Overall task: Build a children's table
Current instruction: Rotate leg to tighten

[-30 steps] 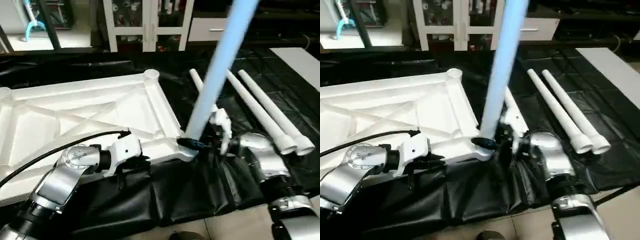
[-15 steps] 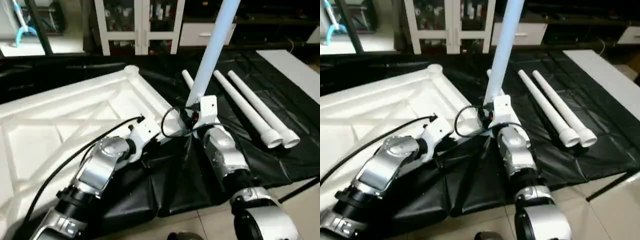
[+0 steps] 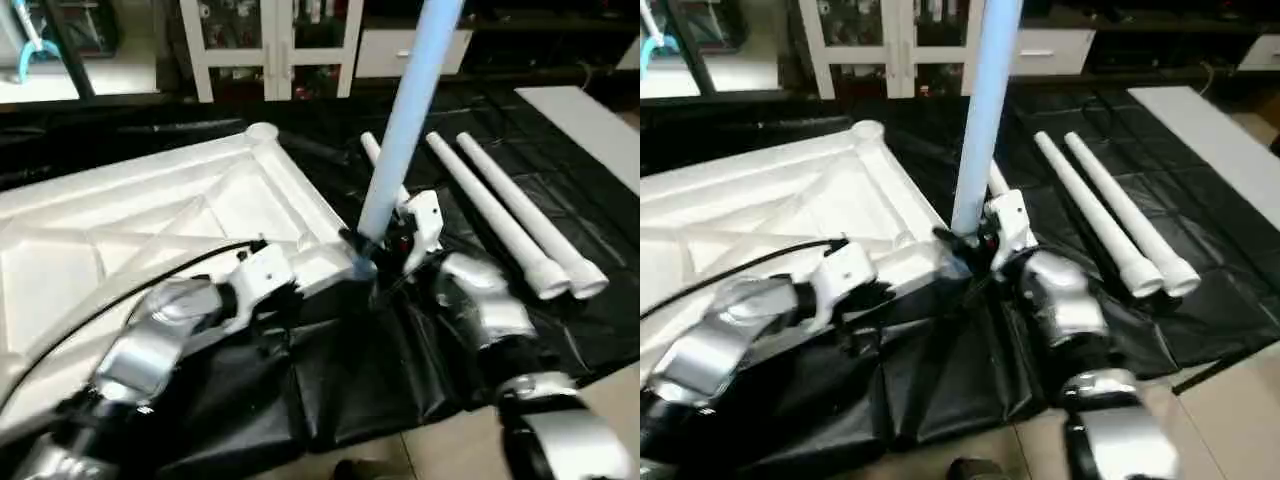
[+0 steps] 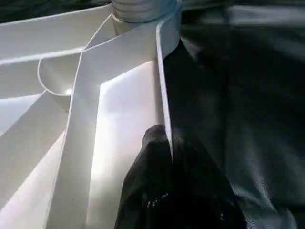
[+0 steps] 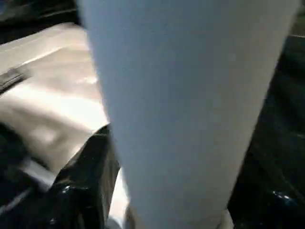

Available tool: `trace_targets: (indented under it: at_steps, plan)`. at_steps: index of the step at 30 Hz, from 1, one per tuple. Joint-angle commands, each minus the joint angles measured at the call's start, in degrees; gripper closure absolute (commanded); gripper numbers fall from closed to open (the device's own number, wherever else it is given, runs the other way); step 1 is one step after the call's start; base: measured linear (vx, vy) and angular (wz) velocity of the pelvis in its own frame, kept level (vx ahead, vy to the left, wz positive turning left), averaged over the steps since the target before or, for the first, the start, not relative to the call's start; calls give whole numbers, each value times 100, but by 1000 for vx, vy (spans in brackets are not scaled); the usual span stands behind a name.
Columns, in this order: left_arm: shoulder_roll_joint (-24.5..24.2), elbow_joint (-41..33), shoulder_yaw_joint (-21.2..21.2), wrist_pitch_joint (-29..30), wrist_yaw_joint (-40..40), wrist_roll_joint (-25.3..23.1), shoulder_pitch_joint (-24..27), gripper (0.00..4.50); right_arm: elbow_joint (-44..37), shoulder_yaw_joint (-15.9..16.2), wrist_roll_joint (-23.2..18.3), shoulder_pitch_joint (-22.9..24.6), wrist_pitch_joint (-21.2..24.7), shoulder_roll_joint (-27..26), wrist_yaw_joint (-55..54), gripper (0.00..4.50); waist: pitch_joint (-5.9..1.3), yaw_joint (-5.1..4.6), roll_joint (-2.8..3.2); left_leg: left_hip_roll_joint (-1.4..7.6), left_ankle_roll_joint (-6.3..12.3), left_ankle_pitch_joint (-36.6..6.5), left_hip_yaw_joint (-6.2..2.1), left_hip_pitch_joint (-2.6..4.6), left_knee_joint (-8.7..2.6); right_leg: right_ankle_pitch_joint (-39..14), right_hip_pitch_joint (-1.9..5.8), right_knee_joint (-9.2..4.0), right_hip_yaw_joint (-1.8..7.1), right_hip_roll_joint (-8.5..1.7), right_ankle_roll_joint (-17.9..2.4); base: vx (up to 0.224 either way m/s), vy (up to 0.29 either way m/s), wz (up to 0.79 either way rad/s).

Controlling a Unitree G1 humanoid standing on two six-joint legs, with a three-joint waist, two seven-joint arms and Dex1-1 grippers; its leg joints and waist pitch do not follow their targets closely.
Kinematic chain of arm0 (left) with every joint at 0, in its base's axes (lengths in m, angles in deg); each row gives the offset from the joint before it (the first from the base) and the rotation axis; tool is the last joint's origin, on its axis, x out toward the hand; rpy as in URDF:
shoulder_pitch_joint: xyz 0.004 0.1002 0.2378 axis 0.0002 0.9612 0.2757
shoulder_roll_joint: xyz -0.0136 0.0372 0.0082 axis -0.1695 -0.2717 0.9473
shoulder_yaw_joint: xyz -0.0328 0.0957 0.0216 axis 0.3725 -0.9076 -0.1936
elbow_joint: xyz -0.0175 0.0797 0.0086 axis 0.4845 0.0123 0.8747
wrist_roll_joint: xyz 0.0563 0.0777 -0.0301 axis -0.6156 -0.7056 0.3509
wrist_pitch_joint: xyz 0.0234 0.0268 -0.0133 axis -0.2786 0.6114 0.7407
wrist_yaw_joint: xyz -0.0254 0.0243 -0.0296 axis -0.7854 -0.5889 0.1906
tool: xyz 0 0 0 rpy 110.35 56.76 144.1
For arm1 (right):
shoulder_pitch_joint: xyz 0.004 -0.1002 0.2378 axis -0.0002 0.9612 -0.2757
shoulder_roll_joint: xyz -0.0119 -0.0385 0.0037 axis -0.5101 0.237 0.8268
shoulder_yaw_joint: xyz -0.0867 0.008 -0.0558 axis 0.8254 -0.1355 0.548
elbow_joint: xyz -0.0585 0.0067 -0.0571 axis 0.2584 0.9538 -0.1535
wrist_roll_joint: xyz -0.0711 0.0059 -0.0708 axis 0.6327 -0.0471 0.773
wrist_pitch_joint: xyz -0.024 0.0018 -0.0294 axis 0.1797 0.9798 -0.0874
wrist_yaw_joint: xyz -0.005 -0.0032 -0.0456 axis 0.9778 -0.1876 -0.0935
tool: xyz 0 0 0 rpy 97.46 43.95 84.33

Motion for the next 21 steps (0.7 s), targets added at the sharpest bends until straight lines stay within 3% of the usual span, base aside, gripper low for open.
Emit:
trace_targets:
  at_steps: [1,5,8,10,12,13,14,16,20,21]
  plan:
    - [-130,89,-296,63,457,70,249,450,-219,87,-38,62,132,259,553,111,-341,36,49,248,1057,-72,-51,43,-306,284,320,-173,261,-375,-1765,0,0,0]
    - [-286,83,-296,-33,639,158,315,450,-299,70,-218,89,224,606,1127,111,-320,73,47,266,1150,-49,-43,45,-302,137,317,-179,263,-395,-1803,0,0,0]
    - [-303,121,-283,-99,661,170,325,450,-360,24,-296,117,285,696,1314,111,-287,96,36,273,926,-476,-40,64,-321,-563,295,-253,269,-390,-1692,0,0,0]
    - [-282,145,-273,-109,660,215,302,450,-354,27,-295,144,293,732,1432,111,-256,106,42,271,669,-829,-47,73,-336,-1071,269,-302,281,-387,-1567,0,0,0]
    - [-269,151,-284,-104,667,238,274,450,-328,51,-264,169,242,734,1457,144,-247,114,37,264,536,-1018,-49,83,-341,-1316,253,-329,289,-382,-1479,0,0,0]
    - [-267,148,-292,-98,675,248,264,450,-325,60,-278,179,276,720,1487,144,-251,115,36,259,495,-1034,-54,75,-341,-1367,259,-332,294,-385,-1444,0,0,0]
    - [-276,140,-295,-100,687,260,264,450,-330,67,-288,190,301,706,1516,144,-235,122,75,257,478,-1032,-62,67,-348,-1365,255,-331,295,-386,-1434,0,0,0]
    - [-287,139,-302,-113,708,266,259,450,-317,96,-287,212,329,676,1564,170,-252,107,43,250,483,-974,-62,54,-342,-1272,271,-320,292,-377,-1428,0,0,0]
    - [-285,143,-319,-113,720,270,231,450,-189,141,-184,226,229,593,1443,191,-260,107,54,249,588,-809,-53,53,-331,-1043,269,-300,290,-378,-1506,0,0,0]
    - [-282,149,-324,-100,715,277,221,450,-155,143,-182,228,211,559,1374,214,-253,113,74,249,583,-823,-59,51,-334,-1062,267,-301,288,-382,-1507,0,0,0]
